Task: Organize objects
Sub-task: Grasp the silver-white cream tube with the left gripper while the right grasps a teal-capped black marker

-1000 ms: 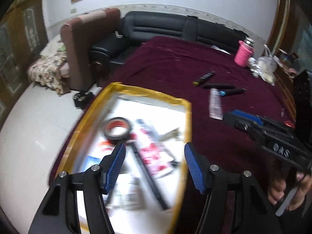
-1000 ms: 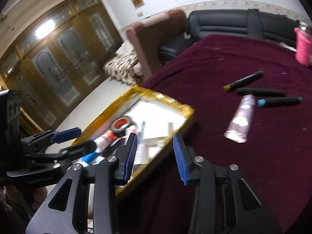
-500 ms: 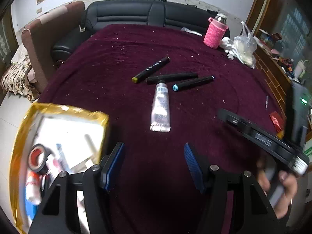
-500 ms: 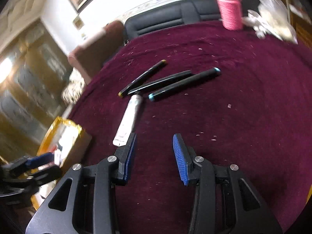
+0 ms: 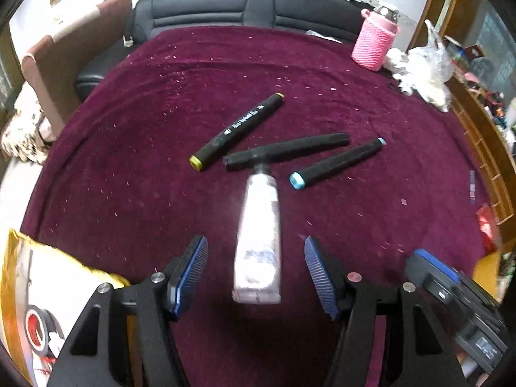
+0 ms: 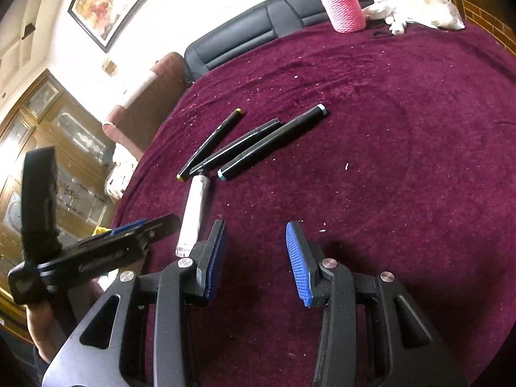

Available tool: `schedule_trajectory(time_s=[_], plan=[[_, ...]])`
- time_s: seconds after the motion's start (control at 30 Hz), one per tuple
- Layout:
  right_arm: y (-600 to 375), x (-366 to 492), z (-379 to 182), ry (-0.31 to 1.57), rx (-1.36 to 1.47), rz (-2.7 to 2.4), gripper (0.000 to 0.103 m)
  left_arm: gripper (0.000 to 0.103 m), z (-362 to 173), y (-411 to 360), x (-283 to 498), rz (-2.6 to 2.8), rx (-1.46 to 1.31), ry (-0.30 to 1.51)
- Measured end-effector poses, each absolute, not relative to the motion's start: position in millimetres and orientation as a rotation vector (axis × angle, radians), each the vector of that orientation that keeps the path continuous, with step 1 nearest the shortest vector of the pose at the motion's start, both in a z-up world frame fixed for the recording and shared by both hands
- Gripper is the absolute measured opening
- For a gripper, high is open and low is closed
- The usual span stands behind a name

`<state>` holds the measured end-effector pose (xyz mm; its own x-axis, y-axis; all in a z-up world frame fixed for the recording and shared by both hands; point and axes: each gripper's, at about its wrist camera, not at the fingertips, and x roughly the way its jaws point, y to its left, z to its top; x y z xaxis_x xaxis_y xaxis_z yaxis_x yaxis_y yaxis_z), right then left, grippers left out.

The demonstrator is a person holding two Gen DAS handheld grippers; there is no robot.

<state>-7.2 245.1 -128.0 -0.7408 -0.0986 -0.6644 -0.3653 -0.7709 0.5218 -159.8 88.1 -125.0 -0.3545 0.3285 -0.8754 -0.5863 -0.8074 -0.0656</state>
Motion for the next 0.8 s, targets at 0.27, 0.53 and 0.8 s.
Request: schedule_trajectory(time_s=[0.27,0.53,0.8], plan=[[247,-9,-134,1.062,-1.08,2.611,0.039,0.044,-144,104,-168,2.136,-1.379,0.341],[240,-12,-135,1.048,-1.101,2.616,0.039,0.031,-148,90,-154,2.202,-1.386,0.335],[224,-19,-140,1.014,-1.157,2.652,0.039,0.031,-144,34,-86,2.174,-1.419,0.277]])
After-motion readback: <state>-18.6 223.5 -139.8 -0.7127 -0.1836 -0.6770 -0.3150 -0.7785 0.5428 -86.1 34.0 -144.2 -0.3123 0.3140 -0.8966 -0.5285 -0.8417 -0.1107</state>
